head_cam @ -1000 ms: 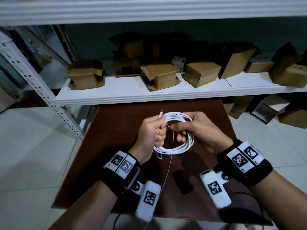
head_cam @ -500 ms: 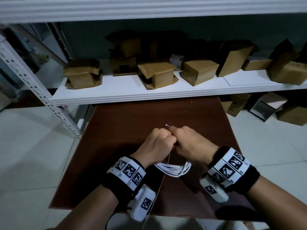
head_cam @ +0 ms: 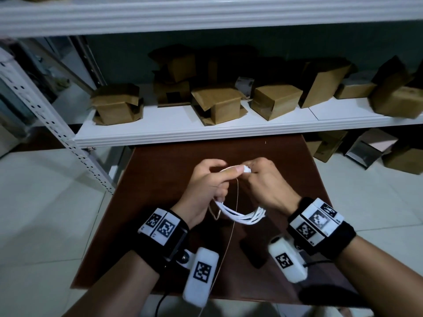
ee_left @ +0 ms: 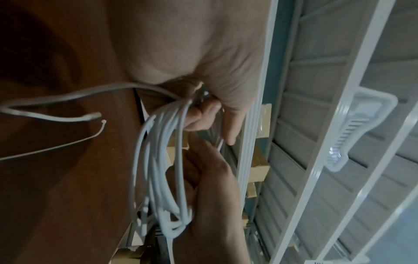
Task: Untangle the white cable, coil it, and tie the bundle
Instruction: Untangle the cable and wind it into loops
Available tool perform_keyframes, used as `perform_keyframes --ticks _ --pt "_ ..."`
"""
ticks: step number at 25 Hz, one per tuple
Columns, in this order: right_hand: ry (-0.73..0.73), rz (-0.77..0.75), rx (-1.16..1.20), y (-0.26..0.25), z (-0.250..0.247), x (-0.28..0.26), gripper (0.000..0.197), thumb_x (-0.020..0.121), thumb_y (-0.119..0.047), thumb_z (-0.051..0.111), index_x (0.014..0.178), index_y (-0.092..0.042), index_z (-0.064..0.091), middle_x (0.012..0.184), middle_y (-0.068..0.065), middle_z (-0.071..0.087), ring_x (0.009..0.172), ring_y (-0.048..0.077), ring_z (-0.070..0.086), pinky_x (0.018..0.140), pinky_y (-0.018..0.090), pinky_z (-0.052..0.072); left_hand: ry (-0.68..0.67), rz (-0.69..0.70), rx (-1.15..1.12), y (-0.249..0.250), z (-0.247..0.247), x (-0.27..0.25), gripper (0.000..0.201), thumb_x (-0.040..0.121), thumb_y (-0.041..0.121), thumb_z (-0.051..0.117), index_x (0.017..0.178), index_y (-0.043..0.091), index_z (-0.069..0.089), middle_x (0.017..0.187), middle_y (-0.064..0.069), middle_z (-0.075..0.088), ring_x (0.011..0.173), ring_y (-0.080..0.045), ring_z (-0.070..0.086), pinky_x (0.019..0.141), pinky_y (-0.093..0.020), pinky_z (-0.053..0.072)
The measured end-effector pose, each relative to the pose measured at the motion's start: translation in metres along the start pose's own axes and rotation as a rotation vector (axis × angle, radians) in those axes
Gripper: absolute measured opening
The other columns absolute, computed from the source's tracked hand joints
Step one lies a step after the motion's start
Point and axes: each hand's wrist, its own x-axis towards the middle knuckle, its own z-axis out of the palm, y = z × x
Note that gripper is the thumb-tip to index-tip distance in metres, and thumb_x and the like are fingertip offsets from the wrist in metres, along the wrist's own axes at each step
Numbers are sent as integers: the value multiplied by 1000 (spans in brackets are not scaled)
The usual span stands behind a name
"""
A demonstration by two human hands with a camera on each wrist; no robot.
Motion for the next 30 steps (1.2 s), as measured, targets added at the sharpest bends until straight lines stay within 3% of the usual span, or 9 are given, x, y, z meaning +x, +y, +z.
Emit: perform_keyframes --ticks 3,8,13,16,19,21,23,26,30 --pt "63 63 145 -3 7 0 26 92 -15 60 75 5 57 54 1 41 46 13 36 47 32 29 17 44 -161 0 -1 4 23 99 31 68 99 14 53 56 9 31 42 -2 25 41 -18 23" --pt "-124 125 356 -18 8 -10 26 99 -7 61 75 2 60 51 12 47 37 22 48 38 24 34 83 154 -107 4 -2 0 34 101 6 60 72 17 46 50 6 28 38 -4 19 38 -17 12" --pt "-252 84 312 -25 -5 -16 35 92 -9 70 58 -3 65 58 22 62 53 30 52 53 35 38 4 214 31 10 4 -11 34 98 -1 66 75 11 44 44 5 37 34 -3 25 35 -15 19" --pt "-265 78 259 -24 -12 -16 28 83 -13 78 58 -4 72 65 30 66 57 33 49 59 41 35 -58 253 73 15 12 -17 31 99 -11 58 79 7 43 36 3 50 26 -3 43 34 -11 33" --pt "-290 56 126 -22 -13 -17 24 69 -28 81 61 -6 75 64 27 68 54 27 53 56 38 38 -81 319 181 5 12 -12 29 90 4 73 76 6 48 52 -19 65 37 -24 59 44 -38 53" --pt "-345 72 141 -20 -13 -17 19 66 -21 78 63 -4 72 62 16 69 57 23 58 58 36 44 -41 374 383 -5 10 -7 25 84 19 74 76 13 51 54 -20 66 40 -30 59 43 -47 49" --pt "-357 104 210 -23 -10 -20 18 71 -9 74 57 -8 63 53 4 58 49 16 50 52 30 38 -7 451 493 -9 10 -5 23 85 25 72 81 16 52 47 -4 59 38 -20 49 42 -30 36" --pt "-205 168 374 -29 -2 -20 34 74 4 66 49 -16 55 46 -1 38 41 13 30 45 29 19 10 415 277 -5 10 -3 30 86 29 75 88 15 50 49 4 56 39 -8 40 45 -21 30" --pt "-14 251 731 -33 -7 -11 27 72 7 60 59 -11 45 52 0 26 44 12 18 47 30 10 -108 152 -72 9 4 -3 19 90 22 75 86 15 58 52 7 35 41 -4 24 43 -21 17"
